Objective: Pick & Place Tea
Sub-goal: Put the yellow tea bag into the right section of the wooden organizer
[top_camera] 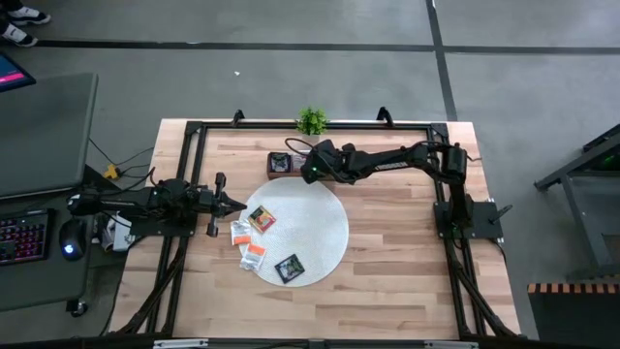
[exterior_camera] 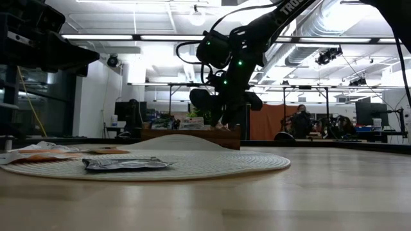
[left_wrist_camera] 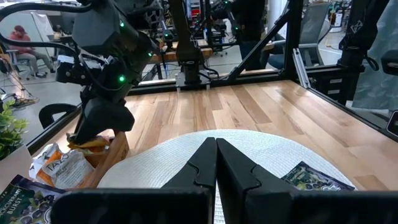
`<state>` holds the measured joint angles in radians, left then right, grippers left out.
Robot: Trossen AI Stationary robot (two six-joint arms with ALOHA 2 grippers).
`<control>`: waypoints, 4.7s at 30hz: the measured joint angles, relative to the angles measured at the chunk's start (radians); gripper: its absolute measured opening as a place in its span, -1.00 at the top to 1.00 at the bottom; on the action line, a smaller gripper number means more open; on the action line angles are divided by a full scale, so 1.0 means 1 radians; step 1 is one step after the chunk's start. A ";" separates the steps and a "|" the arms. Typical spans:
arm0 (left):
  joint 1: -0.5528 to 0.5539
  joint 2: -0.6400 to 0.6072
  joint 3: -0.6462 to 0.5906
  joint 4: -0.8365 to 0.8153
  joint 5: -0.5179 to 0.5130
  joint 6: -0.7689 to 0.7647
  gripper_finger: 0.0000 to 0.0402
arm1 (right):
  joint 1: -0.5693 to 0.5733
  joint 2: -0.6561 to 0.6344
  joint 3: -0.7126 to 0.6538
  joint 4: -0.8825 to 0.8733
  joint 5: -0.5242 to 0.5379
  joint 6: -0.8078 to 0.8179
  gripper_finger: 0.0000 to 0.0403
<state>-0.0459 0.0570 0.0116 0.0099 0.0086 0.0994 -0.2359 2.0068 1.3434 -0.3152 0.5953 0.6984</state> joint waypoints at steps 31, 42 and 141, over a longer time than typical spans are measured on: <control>0.000 0.000 0.000 0.000 0.000 0.000 1.00 | 0.001 -0.002 0.011 0.051 0.055 0.008 0.37; 0.000 0.000 0.000 0.000 0.000 0.000 1.00 | 0.017 -0.003 0.011 0.046 0.104 0.016 0.37; 0.000 0.000 0.000 0.000 0.000 0.000 1.00 | 0.341 0.528 0.669 0.097 -0.203 -0.280 -0.43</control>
<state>-0.0460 0.0568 0.0116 0.0097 0.0088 0.0991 0.1046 2.5347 2.0129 -0.2187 0.3923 0.4183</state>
